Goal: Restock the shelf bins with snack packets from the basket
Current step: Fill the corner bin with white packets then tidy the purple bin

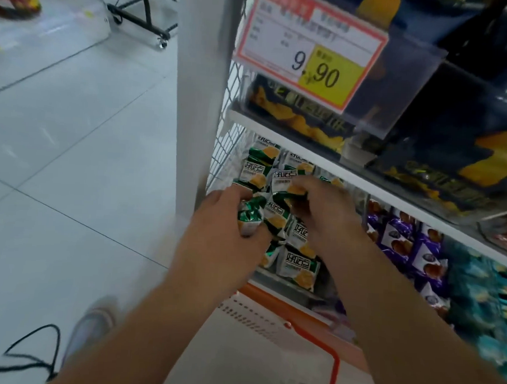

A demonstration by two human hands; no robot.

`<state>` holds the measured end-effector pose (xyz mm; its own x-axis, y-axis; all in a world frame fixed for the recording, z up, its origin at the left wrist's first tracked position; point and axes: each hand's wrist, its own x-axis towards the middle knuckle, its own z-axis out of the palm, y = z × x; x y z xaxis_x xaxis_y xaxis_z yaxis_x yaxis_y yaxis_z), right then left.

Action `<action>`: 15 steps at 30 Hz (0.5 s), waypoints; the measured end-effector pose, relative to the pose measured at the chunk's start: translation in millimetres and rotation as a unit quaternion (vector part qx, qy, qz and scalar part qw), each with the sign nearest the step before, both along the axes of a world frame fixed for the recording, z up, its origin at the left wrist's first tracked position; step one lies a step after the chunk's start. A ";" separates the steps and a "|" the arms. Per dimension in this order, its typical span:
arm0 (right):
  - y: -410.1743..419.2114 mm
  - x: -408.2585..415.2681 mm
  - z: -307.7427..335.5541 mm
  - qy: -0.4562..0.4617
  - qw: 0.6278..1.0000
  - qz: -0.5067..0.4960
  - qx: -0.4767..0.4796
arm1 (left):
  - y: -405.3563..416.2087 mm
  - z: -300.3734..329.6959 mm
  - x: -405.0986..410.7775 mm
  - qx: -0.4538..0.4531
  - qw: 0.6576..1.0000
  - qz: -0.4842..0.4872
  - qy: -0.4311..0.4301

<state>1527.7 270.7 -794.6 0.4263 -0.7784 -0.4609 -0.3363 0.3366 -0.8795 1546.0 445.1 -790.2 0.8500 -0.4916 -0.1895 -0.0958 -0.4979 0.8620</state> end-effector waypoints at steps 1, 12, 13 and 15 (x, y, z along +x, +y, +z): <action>-0.3 12.0 -1.2 -0.002 1.000 0.001 0.017 | -0.5 -1.8 0.5 0.003 1.000 0.000 -0.005; -1.8 62.4 -38.7 0.151 0.973 0.108 -0.138 | 1.4 -5.6 1.4 0.012 0.998 0.000 -0.054; -0.8 64.0 -39.3 0.212 0.947 0.117 -0.209 | 1.0 -5.1 1.5 0.012 0.999 -0.001 -0.052; 6.0 63.1 -30.6 0.248 0.922 0.125 -0.270 | 1.3 -4.4 1.6 0.008 0.999 0.001 -0.043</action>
